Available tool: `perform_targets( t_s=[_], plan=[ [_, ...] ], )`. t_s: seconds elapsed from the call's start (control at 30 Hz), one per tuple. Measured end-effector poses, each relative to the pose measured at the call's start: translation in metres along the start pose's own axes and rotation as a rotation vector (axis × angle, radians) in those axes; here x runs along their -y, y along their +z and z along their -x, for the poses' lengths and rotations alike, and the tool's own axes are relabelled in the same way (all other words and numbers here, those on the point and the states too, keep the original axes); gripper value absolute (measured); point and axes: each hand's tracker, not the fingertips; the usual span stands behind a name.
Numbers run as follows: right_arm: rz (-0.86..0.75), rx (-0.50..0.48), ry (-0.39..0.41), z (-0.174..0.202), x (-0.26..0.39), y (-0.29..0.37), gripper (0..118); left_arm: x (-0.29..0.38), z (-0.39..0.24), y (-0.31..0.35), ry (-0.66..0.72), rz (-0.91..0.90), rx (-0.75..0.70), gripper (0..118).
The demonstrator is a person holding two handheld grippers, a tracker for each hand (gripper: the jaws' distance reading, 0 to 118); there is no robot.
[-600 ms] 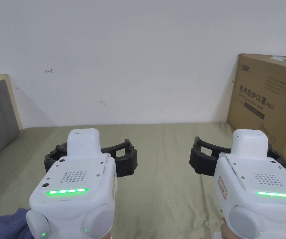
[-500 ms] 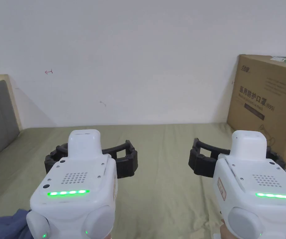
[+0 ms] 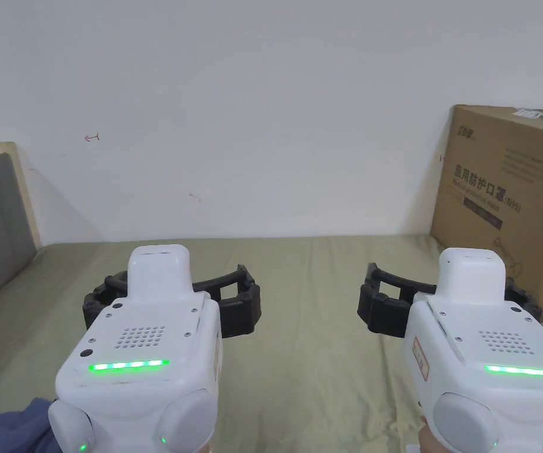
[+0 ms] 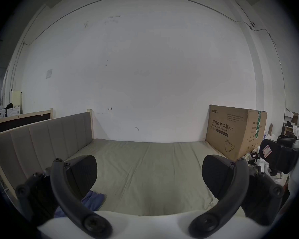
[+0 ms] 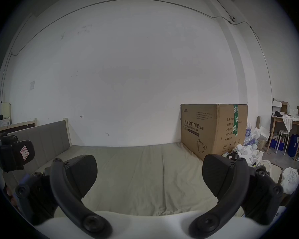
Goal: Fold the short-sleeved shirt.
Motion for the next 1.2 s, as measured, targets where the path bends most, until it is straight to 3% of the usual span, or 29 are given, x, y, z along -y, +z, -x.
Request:
perform_targets(
  t_s=[1.2],
  plan=[
    [0.014, -0.019, -0.023, -0.0002, 0.0005, 0.0041, 118, -0.002, -0.0004, 0.0037, 0.003, 0.003, -0.002, 118]
  ],
)
